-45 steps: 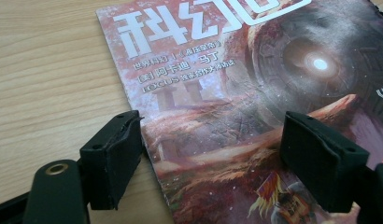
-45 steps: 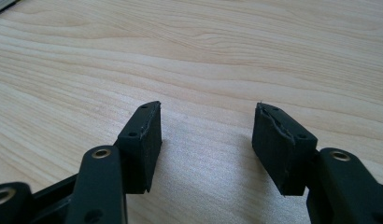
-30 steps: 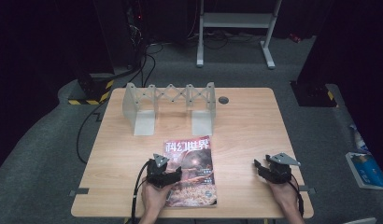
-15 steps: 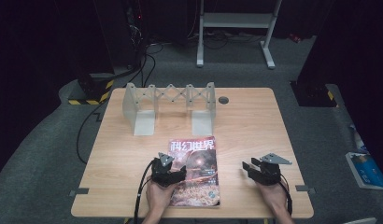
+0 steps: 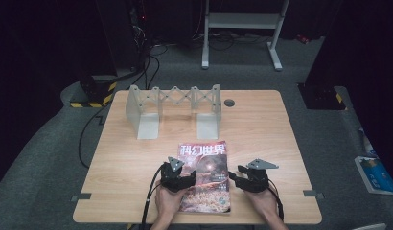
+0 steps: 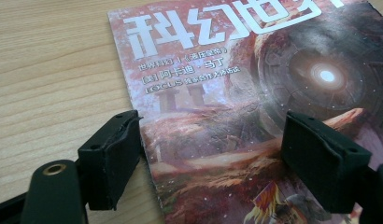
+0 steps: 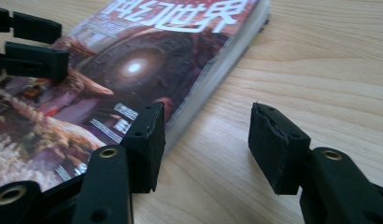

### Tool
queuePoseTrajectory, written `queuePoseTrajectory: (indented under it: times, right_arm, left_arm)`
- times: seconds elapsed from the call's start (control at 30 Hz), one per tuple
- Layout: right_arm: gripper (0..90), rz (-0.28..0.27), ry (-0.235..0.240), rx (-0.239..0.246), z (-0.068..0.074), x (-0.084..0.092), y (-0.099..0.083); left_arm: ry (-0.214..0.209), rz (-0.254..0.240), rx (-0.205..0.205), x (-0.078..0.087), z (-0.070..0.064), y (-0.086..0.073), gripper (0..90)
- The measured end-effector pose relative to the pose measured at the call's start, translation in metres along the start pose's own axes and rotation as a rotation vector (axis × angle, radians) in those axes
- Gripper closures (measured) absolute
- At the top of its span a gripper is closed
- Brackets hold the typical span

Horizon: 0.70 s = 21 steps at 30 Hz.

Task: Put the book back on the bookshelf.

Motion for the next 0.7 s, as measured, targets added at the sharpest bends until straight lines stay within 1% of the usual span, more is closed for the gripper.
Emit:
queuePoseTrajectory:
  times: [0.03,0.07,0.2,0.23,0.3,0.33,0.4,0.47,0.5,0.53,0.57,0.63,0.67,0.7]
  right_arm:
    - [44.1,-0.010,0.002,-0.003,0.002,0.000,0.001]
    - [43.9,-0.003,0.018,-0.016,0.002,-0.001,0.002]
    - [43.0,-0.006,0.025,-0.025,0.004,0.000,0.003]
    - [41.9,0.003,0.037,-0.033,0.006,0.000,0.003]
    - [41.6,0.010,0.036,-0.030,0.007,-0.001,0.003]
    - [40.9,0.031,0.032,-0.020,0.008,-0.004,0.002]
    - [40.7,0.047,0.027,-0.018,0.009,-0.007,0.002]
    - [41.2,0.046,0.002,-0.008,0.009,-0.008,0.003]
    - [41.2,0.046,0.002,-0.008,0.009,-0.008,0.003]
    - [41.5,0.056,-0.020,-0.002,0.009,-0.009,0.005]
    - [41.8,0.059,-0.029,0.001,0.009,-0.010,0.006]
    - [42.3,0.060,-0.033,0.008,0.009,-0.011,0.007]
    - [42.1,0.067,-0.046,0.011,0.008,-0.011,0.009]
    - [42.5,0.061,-0.049,0.019,0.006,-0.012,0.009]
  left_arm:
    - [0.001,-0.002,-0.005,0.000,0.000,0.000,20.3]
    - [-0.001,-0.003,-0.003,-0.001,-0.001,0.000,20.3]
    - [0.002,-0.005,-0.004,-0.001,-0.002,0.001,20.3]
    - [-0.002,-0.005,0.001,-0.002,-0.004,0.001,20.3]
    - [0.000,-0.002,-0.005,-0.002,-0.004,0.002,20.3]
    - [-0.003,-0.001,-0.006,-0.002,-0.007,0.002,20.3]
    - [-0.004,-0.002,-0.007,-0.003,-0.009,0.003,20.3]
    - [-0.006,-0.003,-0.015,-0.004,-0.012,0.003,20.3]
    - [-0.006,-0.003,-0.015,-0.004,-0.012,0.003,20.3]
    - [-0.015,0.002,-0.020,-0.005,-0.015,0.005,20.3]
    - [-0.016,0.005,-0.025,-0.005,-0.017,0.005,20.3]
    - [-0.020,0.009,-0.031,-0.005,-0.018,0.006,20.3]
    - [-0.020,0.010,-0.030,-0.006,-0.020,0.007,20.3]
    - [-0.018,0.011,-0.032,-0.006,-0.020,0.007,20.3]
Point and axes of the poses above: each handheld gripper's, and its own axes: x roughly backward along the jaws, y roughly out of its top, z roughly to its left, the point moved 4 cm from there along -x, roughly forward along the jaws, and after that the axes turned 13 degrees about z, right-handed, at the moved point
